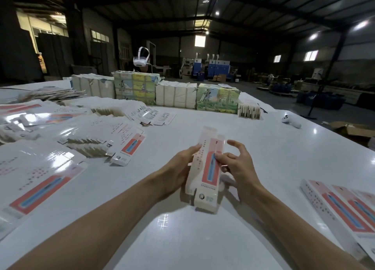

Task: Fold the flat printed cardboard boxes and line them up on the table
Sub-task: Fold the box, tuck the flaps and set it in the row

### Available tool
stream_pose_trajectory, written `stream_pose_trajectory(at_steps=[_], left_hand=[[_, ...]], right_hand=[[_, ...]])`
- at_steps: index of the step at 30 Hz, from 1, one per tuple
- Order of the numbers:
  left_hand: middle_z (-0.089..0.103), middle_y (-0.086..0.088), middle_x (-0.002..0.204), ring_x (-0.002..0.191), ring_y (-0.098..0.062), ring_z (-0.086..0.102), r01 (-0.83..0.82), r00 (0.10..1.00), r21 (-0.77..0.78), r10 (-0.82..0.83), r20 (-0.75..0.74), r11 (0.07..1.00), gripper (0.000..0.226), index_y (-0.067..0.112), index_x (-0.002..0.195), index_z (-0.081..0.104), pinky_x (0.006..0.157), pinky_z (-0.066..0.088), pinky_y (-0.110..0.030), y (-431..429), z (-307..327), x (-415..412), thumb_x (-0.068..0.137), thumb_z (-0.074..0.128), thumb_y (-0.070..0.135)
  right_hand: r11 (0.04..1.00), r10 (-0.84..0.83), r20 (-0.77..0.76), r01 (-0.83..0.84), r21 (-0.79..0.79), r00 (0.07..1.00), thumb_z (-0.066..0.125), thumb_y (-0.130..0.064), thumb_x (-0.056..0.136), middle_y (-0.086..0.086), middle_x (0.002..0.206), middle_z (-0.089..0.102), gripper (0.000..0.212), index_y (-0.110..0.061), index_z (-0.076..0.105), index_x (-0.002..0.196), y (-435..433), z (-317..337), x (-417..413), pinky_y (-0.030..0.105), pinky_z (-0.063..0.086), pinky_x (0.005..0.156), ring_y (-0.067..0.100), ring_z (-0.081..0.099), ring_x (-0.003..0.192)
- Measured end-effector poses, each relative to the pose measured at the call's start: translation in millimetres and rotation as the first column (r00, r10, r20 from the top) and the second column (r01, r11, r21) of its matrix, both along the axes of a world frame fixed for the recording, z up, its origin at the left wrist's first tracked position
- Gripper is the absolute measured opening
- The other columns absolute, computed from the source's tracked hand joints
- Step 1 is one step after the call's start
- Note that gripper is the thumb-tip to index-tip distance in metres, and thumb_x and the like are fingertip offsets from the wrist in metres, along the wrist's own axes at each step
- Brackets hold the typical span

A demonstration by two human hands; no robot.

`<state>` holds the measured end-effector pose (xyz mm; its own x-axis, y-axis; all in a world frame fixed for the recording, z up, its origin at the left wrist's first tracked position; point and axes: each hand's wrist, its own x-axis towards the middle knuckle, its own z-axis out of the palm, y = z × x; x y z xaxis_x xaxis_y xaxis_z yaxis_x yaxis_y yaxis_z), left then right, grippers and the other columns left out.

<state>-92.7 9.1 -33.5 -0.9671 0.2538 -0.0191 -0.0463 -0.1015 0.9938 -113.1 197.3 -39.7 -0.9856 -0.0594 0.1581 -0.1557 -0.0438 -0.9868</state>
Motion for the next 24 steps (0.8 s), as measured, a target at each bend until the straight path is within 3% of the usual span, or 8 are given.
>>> stream_pose_trajectory(at_steps=[3, 5, 7, 9, 14, 17, 21, 24], left_hand=[[0.072, -0.013, 0.086, 0.073, -0.028, 0.074, -0.079, 0.993, 0.085, 0.071, 0.09, 0.993, 0.063, 0.015, 0.124, 0.07, 0.066, 0.063, -0.037, -2, 3, 1, 0.105, 0.037, 0.066], [0.074, -0.011, 0.08, 0.067, -0.026, 0.075, -0.081, 0.99, 0.11, 0.066, 0.127, 0.991, 0.065, 0.015, 0.12, 0.069, 0.059, 0.062, -0.035, -4, 3, 3, 0.104, 0.034, 0.068], [0.076, -0.012, 0.079, 0.069, -0.028, 0.077, -0.059, 0.985, 0.171, 0.029, 0.172, 0.983, 0.062, 0.019, 0.121, 0.067, 0.058, 0.063, -0.037, -4, 4, 5, 0.105, 0.032, 0.068], [0.077, -0.013, 0.079, 0.069, -0.029, 0.078, -0.048, 0.976, 0.2, 0.003, 0.216, 0.979, 0.062, 0.02, 0.123, 0.066, 0.057, 0.063, -0.037, -1, 7, 8, 0.106, 0.029, 0.067], [0.077, -0.009, 0.077, 0.059, -0.023, 0.075, -0.094, 0.99, -0.041, 0.098, 0.101, 0.995, 0.066, 0.02, 0.103, 0.074, 0.052, 0.059, -0.028, 9, 2, 5, 0.104, 0.03, 0.069], [0.078, -0.009, 0.078, 0.06, -0.023, 0.075, -0.089, 0.992, -0.089, 0.097, 0.087, 0.992, 0.077, 0.022, 0.084, 0.082, 0.053, 0.059, -0.026, 13, 3, 5, 0.103, 0.026, 0.071], [0.077, -0.01, 0.077, 0.059, -0.022, 0.075, -0.073, 0.993, -0.06, 0.078, 0.091, 0.995, 0.074, 0.019, 0.087, 0.076, 0.053, 0.058, -0.026, 11, 5, 7, 0.104, 0.024, 0.069], [0.074, -0.009, 0.073, 0.056, -0.02, 0.072, -0.075, 0.992, -0.057, 0.08, 0.096, 0.996, 0.065, 0.014, 0.091, 0.07, 0.052, 0.057, -0.025, 9, 4, 7, 0.108, 0.03, 0.062]], right_hand=[[0.99, 0.143, -0.011, -0.142, 0.024, 0.99, 0.076, -0.028, 0.096, 0.01, 0.094, 0.079, 0.054, -0.033, 0.043, 0.138, -9, -2, 10, 0.035, 0.065, 0.071, 0.027, 0.079, 0.089], [0.982, 0.17, -0.042, -0.166, 0.092, 0.985, 0.075, -0.029, 0.096, 0.008, 0.093, 0.079, 0.054, -0.032, 0.042, 0.138, -14, -2, 14, 0.039, 0.066, 0.069, 0.027, 0.079, 0.086], [0.97, 0.124, -0.124, -0.094, 0.224, 0.984, 0.076, -0.031, 0.095, 0.007, 0.091, 0.077, 0.053, -0.028, 0.044, 0.137, -14, -2, 15, 0.044, 0.067, 0.069, 0.025, 0.079, 0.082], [0.937, 0.04, -0.24, 0.047, 0.346, 0.97, 0.076, -0.035, 0.094, 0.006, 0.098, 0.067, 0.05, -0.027, 0.048, 0.135, -11, -1, 13, 0.031, 0.065, 0.064, 0.02, 0.077, 0.081], [0.877, 0.018, -0.434, 0.194, 0.44, 0.901, 0.062, -0.041, 0.103, -0.001, 0.121, 0.044, 0.039, -0.03, 0.055, 0.14, -5, -1, 5, 0.008, 0.054, 0.072, -0.01, 0.055, 0.109], [0.826, 0.015, -0.476, 0.257, 0.502, 0.879, 0.059, -0.042, 0.105, -0.004, 0.125, 0.041, 0.038, -0.026, 0.06, 0.139, -1, 2, 2, 0.001, 0.047, 0.08, 0.001, 0.048, 0.12], [0.802, 0.045, -0.453, 0.239, 0.548, 0.89, 0.058, -0.042, 0.105, -0.004, 0.127, 0.05, 0.036, -0.021, 0.069, 0.133, 2, 2, 0, 0.016, 0.044, 0.1, 0.005, 0.045, 0.125], [0.795, 0.082, -0.475, 0.23, 0.561, 0.876, 0.062, -0.036, 0.104, -0.003, 0.125, 0.056, 0.028, -0.017, 0.073, 0.121, 2, 5, -1, 0.024, 0.046, 0.101, 0.01, 0.051, 0.124]])
